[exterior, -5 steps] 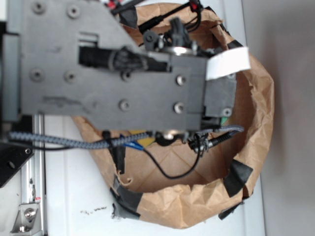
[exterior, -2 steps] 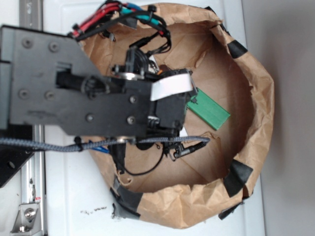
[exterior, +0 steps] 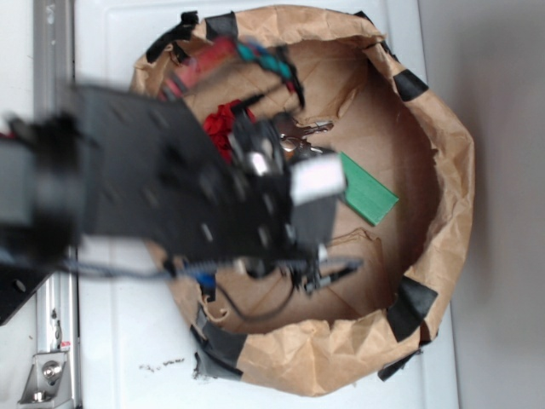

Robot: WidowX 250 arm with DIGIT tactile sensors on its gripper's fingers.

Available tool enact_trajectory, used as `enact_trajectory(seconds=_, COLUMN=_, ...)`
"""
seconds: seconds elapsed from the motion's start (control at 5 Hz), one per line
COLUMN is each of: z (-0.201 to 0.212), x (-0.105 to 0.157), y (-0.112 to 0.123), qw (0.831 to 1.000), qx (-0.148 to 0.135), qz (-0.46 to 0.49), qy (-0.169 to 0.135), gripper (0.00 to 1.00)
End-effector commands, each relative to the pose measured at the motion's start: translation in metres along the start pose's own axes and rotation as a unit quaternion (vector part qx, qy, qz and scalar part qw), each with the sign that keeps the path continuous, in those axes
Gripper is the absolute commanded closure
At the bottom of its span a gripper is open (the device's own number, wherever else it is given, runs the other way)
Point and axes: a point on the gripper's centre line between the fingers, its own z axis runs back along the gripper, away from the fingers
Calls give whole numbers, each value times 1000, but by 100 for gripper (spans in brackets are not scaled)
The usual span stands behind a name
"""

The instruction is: Grab the silver keys.

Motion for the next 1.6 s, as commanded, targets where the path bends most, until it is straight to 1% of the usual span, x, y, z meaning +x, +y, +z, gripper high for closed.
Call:
enact_trajectory(seconds=0.0, z=-6, x=14, y=-15, qw=1000, qx=-6, qz=8, qy=-29, gripper=0)
enact_trajectory(seconds=0.2, z=-9, x=19, y=-18, qw=999, qx=-1, qz=19, qy=-38, gripper=0)
enact_trajectory(seconds=0.4, z=-10, x=21, y=-18, qw=999, qx=3, qz=20, qy=-38, gripper=0)
enact_trajectory(seconds=0.6, z=-13, x=22, y=-10, qw=999, qx=3, qz=23, qy=-46, gripper=0)
enact_trajectory(seconds=0.8, z=-18, x=27, y=5, qw=998, qx=1, qz=22, qy=-64, gripper=0)
enact_trajectory(seconds=1.0, z=-30, x=39, y=23, qw=997, qx=4, qz=11, qy=-72, gripper=0)
enact_trajectory(seconds=1.2, z=-29, x=44, y=30, qw=997, qx=1, qz=14, qy=-80, gripper=0)
enact_trajectory(seconds=1.4, z=-31, x=49, y=27, qw=997, qx=6, qz=21, qy=-80, gripper=0)
